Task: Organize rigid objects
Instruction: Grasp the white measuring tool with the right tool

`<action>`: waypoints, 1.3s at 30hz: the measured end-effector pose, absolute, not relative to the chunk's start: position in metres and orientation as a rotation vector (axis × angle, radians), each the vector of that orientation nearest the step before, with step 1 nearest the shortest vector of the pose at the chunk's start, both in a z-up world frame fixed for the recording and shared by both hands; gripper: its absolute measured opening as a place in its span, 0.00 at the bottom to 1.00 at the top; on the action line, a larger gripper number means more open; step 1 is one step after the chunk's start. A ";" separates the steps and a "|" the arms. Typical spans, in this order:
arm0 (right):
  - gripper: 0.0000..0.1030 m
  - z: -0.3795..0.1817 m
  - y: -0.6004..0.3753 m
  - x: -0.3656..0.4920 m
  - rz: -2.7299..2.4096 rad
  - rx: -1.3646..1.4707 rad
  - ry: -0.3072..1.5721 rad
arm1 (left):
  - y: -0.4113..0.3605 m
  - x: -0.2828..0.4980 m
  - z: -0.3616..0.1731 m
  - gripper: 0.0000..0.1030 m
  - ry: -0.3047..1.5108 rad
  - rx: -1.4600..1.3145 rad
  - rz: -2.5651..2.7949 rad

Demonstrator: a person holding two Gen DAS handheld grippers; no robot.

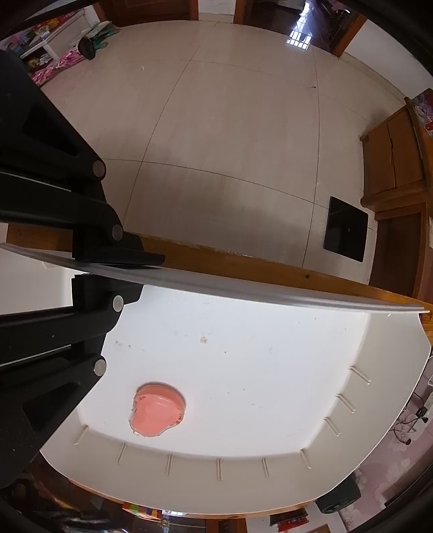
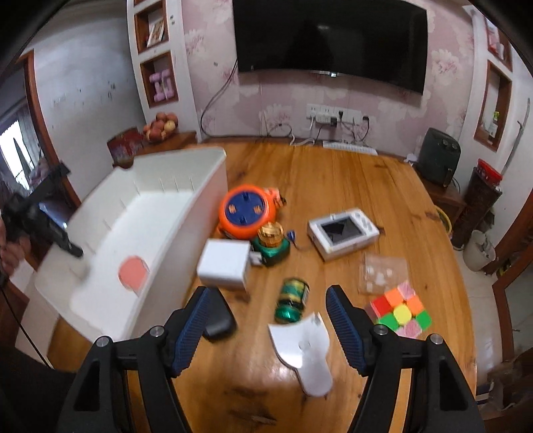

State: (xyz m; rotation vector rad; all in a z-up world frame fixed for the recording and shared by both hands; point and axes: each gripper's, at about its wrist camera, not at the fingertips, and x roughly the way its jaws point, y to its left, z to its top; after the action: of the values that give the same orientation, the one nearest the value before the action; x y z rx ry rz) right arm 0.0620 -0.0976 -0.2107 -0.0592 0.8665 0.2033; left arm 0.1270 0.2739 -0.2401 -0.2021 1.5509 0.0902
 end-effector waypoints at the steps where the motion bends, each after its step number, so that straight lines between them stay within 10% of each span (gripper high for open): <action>1: 0.70 -0.215 -0.099 0.061 0.202 -0.067 0.876 | 0.274 0.127 -0.240 0.03 1.551 -0.199 0.091; 39: 0.53 -0.291 -0.120 0.072 0.184 -0.090 1.065 | 0.264 0.125 -0.240 0.05 1.553 -0.161 0.115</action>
State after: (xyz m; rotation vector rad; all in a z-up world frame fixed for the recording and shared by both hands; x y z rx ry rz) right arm 0.0718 -0.1203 -0.2906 -0.0904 1.0646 0.1839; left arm 0.1251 0.2638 -0.2401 -0.1608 1.5534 0.1154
